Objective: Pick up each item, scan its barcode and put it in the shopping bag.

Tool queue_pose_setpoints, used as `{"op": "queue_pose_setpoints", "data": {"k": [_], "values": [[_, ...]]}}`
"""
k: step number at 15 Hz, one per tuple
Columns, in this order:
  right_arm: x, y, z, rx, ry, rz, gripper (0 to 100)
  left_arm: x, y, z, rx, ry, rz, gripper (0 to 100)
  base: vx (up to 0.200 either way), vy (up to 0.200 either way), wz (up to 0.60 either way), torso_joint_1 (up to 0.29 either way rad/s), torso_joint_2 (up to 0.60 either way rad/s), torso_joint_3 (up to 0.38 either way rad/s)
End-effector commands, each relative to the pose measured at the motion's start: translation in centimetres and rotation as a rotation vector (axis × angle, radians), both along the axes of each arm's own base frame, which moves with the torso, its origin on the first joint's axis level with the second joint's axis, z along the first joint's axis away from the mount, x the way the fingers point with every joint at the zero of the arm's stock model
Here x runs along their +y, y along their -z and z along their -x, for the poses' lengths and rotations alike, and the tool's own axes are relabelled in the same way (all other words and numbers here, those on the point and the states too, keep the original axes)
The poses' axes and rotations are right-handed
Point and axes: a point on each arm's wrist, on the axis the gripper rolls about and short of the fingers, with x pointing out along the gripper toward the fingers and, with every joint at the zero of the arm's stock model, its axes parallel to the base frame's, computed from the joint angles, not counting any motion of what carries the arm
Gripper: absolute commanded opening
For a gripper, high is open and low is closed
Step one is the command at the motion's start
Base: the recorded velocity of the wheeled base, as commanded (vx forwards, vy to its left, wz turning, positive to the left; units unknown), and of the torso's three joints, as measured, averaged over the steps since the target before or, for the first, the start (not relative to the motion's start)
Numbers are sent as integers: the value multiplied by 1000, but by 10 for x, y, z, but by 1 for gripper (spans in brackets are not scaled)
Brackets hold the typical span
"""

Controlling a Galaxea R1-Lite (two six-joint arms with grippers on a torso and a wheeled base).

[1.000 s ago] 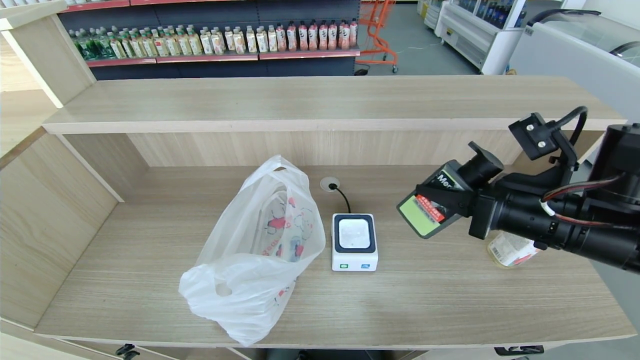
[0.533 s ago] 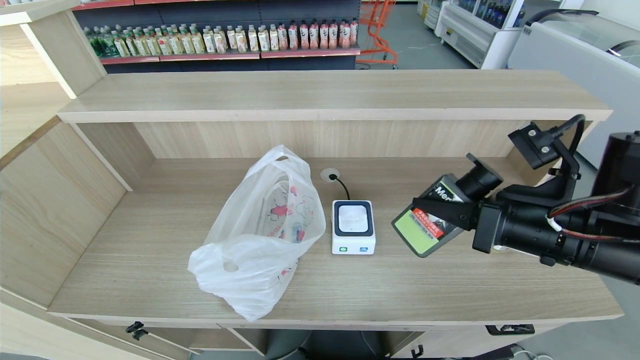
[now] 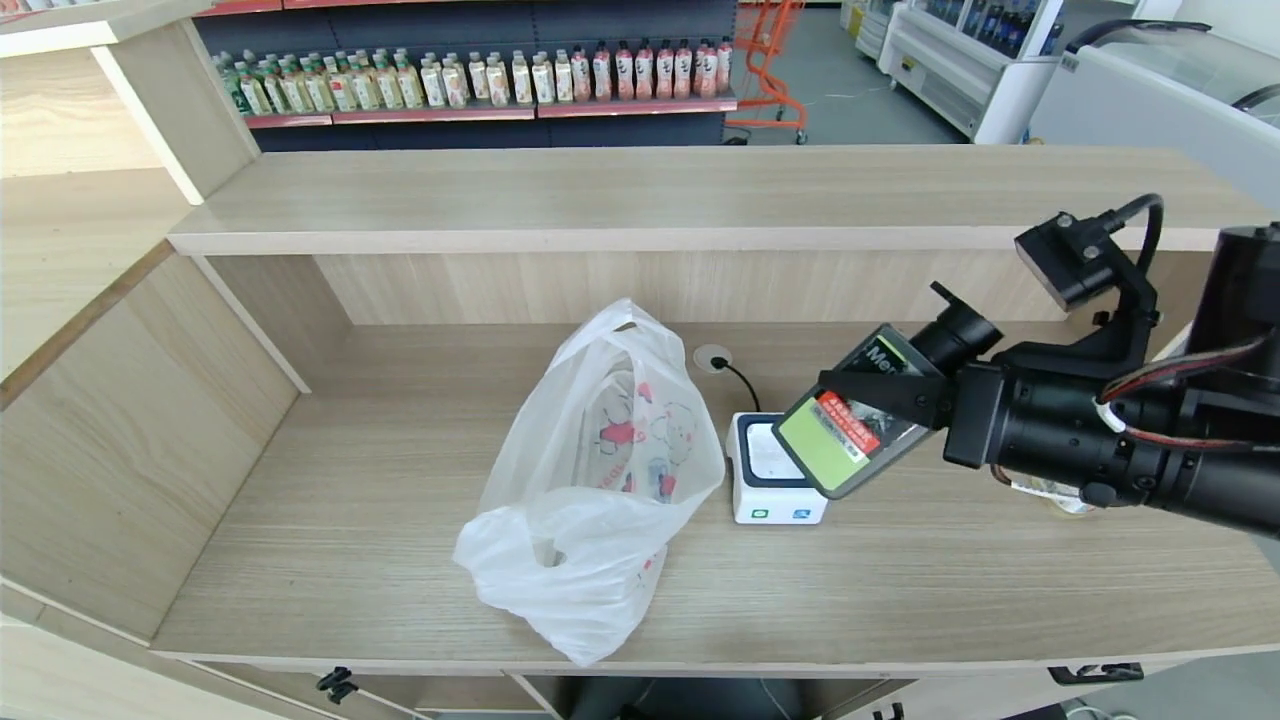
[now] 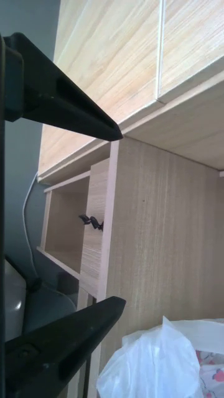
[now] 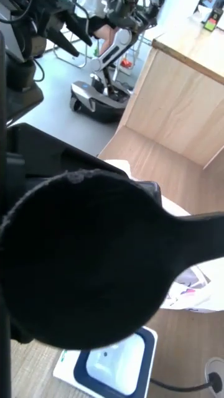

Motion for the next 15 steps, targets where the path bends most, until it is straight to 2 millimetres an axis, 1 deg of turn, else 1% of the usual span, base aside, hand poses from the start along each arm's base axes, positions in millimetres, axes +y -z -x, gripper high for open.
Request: {"op": "queue_pose_setpoints", "data": {"k": [1,2,3,7,10,11,12,13,14,15], "values": [[4,10,-14,27,35,30,0,0,0,0,0,-1,1,100,0,0,0,0,0,0],[2,16,-26,30,95,63,0,0,0,0,0,-1,1,100,0,0,0,0,0,0],[2,20,-32,28,142,89,0,0,0,0,-1,-1,3,100,0,0,0,0,0,0],[10,37,-49,57,156,134,0,0,0,0,1,-1,3,100,0,0,0,0,0,0],[28,58,-78,21,128,220,0,0,0,0,-1,-1,3,100,0,0,0,0,0,0],[34,69,-90,1,120,240,0,0,0,0,-1,-1,3,100,0,0,0,0,0,0],[40,77,-97,-30,107,262,0,0,0,0,-1,-1,3,100,0,0,0,0,0,0],[47,83,-100,-57,84,282,0,0,0,0,-1,-1,3,100,0,0,0,0,0,0],[58,91,-107,-87,61,304,0,0,0,0,-1,-1,3,100,0,0,0,0,0,0],[63,97,-111,-96,49,311,0,0,0,0,1,-1,3,100,0,0,0,0,0,0]]}}
